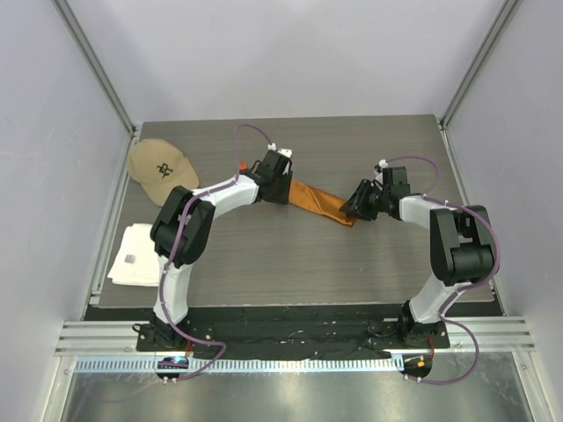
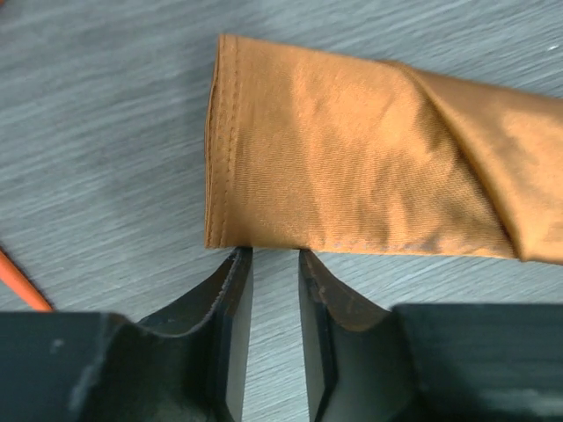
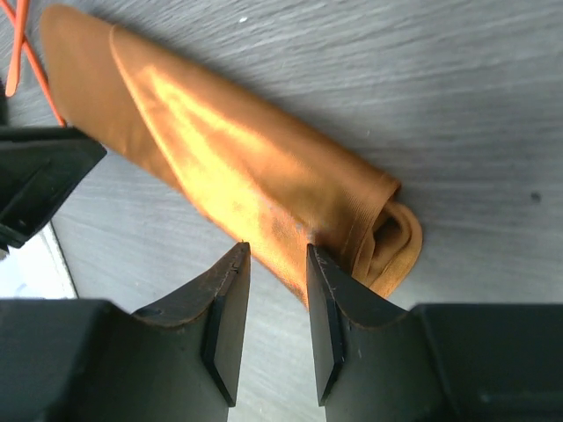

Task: Fold the napkin into a case and place the utensils inside
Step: Rotate the smaller rectangle-folded napkin at the center of the board.

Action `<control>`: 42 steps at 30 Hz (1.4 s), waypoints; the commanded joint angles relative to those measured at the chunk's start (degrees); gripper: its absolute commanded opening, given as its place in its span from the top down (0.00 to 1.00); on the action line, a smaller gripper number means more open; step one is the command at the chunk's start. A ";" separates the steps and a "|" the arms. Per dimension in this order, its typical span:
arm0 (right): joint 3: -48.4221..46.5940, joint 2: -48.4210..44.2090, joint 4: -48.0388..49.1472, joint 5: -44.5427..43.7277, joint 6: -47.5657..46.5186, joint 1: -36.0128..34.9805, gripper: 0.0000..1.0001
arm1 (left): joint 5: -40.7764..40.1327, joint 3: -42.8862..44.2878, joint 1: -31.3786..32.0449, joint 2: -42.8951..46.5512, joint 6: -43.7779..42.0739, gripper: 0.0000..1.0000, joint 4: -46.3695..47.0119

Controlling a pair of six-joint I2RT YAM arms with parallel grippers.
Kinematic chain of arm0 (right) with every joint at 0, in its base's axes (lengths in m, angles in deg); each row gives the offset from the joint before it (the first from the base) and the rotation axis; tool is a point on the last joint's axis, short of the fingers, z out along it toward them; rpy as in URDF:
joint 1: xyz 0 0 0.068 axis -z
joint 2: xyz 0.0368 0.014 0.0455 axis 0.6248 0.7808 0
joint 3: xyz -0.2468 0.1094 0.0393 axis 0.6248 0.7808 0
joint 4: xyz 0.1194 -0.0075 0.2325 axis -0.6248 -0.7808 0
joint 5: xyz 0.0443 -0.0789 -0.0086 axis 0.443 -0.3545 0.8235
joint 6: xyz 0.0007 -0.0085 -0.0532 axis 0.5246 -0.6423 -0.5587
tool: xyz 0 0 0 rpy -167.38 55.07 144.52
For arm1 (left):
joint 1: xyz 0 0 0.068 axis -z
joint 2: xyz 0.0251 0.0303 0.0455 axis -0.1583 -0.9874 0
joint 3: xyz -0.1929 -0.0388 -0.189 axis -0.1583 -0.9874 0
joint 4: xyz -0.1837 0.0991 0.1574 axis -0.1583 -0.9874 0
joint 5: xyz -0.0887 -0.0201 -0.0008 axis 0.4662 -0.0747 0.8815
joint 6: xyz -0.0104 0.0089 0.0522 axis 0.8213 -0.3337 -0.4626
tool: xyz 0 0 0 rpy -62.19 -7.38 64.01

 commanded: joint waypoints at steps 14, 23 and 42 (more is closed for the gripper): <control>2.51 -3.29 5.87 3.58 1.43 -0.08 0.63 | 12.29 -0.58 -3.14 3.98 8.39 0.68 4.47; 4.28 -3.47 3.94 0.33 -1.03 -0.17 0.64 | 10.54 0.57 -4.02 0.63 5.85 0.69 4.91; -5.65 -17.61 -15.13 -11.81 -6.74 -3.06 0.14 | 14.92 18.12 -13.87 3.64 -9.07 0.40 -17.57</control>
